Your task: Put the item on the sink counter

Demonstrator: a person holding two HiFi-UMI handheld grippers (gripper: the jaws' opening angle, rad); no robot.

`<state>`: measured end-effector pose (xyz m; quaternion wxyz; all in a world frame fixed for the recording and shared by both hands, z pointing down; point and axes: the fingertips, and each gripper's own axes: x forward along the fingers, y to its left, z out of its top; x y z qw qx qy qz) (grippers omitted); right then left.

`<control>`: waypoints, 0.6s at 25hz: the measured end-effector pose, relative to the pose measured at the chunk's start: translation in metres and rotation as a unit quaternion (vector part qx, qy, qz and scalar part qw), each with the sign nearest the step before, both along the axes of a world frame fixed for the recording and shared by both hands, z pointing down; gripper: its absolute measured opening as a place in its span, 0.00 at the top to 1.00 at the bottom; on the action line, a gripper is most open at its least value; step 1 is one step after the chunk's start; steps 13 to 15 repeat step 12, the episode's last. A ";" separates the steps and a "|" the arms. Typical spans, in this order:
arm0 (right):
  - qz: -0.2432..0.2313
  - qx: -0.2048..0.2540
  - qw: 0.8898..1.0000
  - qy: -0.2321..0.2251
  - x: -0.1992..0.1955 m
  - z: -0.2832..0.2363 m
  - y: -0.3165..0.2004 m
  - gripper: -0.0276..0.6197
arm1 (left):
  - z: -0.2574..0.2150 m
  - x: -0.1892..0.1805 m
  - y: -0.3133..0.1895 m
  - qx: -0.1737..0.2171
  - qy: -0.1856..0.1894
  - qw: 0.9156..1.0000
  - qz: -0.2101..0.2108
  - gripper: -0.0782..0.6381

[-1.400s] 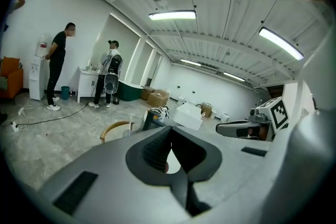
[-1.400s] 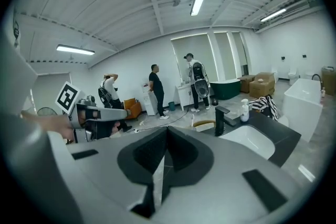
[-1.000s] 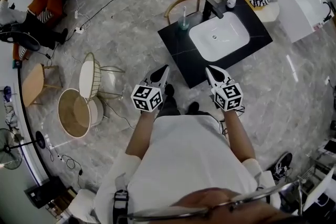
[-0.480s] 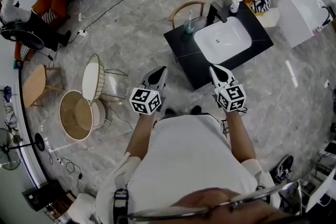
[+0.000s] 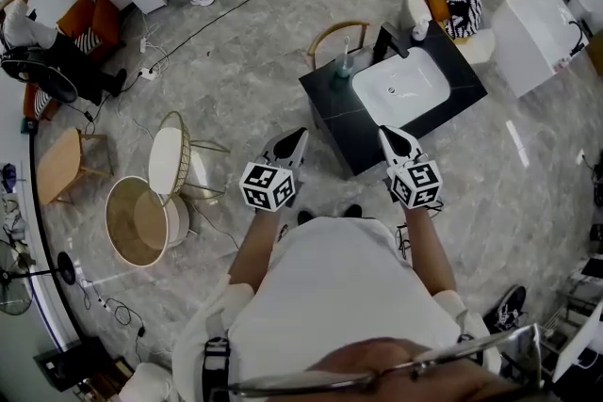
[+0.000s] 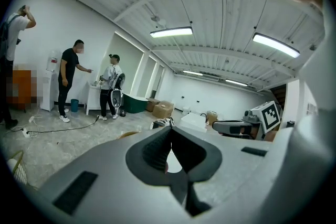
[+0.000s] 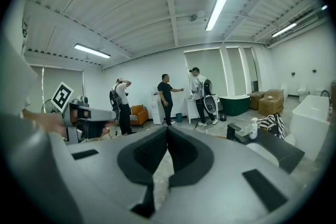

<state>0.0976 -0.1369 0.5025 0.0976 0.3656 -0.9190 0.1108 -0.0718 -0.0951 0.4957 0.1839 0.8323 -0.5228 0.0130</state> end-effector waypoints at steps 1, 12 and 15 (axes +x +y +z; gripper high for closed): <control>0.000 0.002 1.000 0.000 -0.002 -0.002 0.000 0.95 | -0.001 -0.001 0.000 0.001 0.000 1.000 0.002 0.88; 0.008 0.008 1.000 0.004 -0.006 -0.006 0.000 0.95 | 0.000 -0.007 -0.003 0.004 0.008 1.000 0.008 0.88; 0.008 0.008 1.000 0.004 -0.006 -0.006 0.000 0.95 | 0.000 -0.007 -0.003 0.004 0.008 1.000 0.008 0.88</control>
